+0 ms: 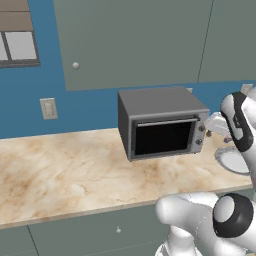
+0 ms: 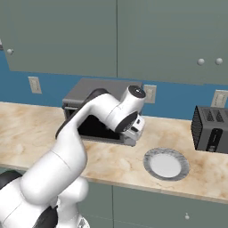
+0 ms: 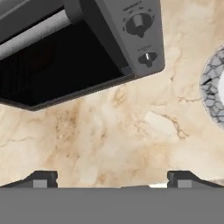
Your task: Pick up the bagel from the plate, place it on the toaster oven rack, close the door, and set the timer.
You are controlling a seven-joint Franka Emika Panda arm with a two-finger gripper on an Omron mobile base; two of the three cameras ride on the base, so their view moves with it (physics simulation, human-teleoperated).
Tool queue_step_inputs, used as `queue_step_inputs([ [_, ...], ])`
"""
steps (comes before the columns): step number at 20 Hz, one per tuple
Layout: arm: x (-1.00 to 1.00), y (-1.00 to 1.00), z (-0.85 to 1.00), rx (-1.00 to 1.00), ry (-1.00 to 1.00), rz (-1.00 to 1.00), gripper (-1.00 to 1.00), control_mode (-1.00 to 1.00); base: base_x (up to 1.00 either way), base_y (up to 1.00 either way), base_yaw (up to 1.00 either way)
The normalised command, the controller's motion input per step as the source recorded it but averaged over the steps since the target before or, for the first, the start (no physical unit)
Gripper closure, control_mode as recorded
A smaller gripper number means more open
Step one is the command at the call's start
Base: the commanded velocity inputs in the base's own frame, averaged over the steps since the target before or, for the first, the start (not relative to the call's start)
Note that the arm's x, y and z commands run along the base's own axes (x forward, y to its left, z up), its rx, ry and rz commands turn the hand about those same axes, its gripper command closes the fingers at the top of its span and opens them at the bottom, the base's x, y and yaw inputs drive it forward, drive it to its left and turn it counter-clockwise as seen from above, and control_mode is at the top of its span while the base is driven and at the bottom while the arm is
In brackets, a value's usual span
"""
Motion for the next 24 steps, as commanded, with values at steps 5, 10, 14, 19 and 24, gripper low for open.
queue_step_inputs([
  [5,0.4,-0.18,-0.4,-0.01,-0.05,0.23,-1.0,-1.0,0.0,0.0,0.0],
  [10,0.21,-0.28,-0.35,0.0,-0.1,0.16,-1.0,-1.0,0.0,0.0,0.0],
  [14,0.19,-0.05,-0.27,-0.01,-0.12,0.07,-1.0,-1.0,0.0,0.0,0.0],
  [19,0.18,0.0,-0.26,-0.01,-0.13,0.02,-1.0,-1.0,0.0,0.0,0.0],
  [24,0.21,0.0,-0.29,-0.02,-0.1,0.0,-1.0,-1.0,0.0,0.0,0.0],
])
